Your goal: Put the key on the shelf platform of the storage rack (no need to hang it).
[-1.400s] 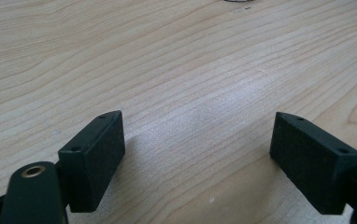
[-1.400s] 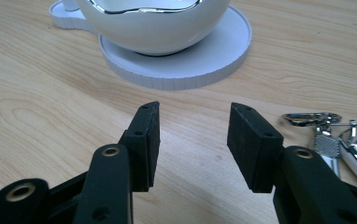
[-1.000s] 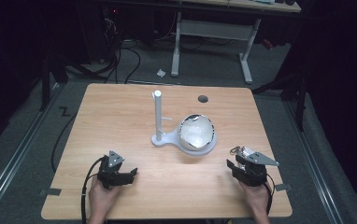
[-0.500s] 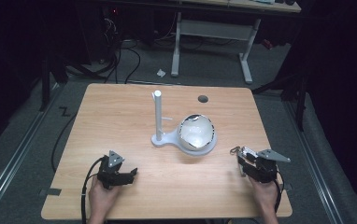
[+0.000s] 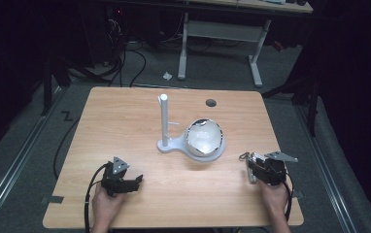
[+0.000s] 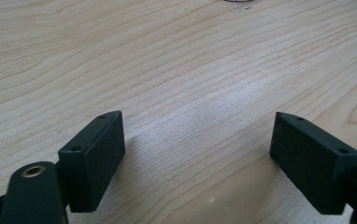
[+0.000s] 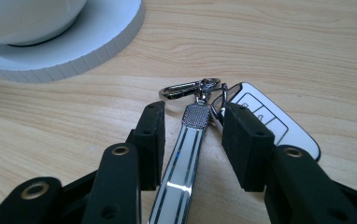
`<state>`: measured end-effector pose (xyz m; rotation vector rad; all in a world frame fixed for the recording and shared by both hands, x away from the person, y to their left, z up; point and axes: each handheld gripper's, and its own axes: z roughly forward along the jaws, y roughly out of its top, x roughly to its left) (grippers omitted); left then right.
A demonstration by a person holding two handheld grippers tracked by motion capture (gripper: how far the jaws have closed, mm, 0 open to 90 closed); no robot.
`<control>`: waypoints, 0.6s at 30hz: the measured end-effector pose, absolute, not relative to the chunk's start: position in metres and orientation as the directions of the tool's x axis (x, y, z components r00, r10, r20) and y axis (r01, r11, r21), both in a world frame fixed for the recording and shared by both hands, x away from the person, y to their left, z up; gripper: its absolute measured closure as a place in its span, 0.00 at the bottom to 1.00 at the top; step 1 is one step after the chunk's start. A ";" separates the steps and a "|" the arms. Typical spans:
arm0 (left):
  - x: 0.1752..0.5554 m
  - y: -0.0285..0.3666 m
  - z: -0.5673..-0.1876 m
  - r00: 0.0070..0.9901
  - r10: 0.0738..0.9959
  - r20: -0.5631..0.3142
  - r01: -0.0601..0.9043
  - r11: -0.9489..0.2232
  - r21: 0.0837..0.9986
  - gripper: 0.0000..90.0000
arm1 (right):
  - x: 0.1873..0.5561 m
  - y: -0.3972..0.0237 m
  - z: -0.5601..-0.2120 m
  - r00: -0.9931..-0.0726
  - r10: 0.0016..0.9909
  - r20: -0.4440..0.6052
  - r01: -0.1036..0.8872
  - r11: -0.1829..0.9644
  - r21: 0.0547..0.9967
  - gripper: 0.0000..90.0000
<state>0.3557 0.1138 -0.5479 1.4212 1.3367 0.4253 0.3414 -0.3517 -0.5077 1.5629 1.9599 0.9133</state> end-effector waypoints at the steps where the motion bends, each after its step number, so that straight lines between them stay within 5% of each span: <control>1: 0.356 0.114 -0.548 0.303 0.867 -0.395 0.479 0.220 0.850 0.20 | 0.343 -0.351 -0.509 -0.241 0.969 0.045 0.662 0.130 0.738 0.66; 18: 0.356 0.114 -0.548 0.303 0.867 -0.395 0.480 0.220 0.850 0.20 | 0.364 -0.346 -0.520 -0.224 0.974 0.018 0.699 0.148 0.699 0.66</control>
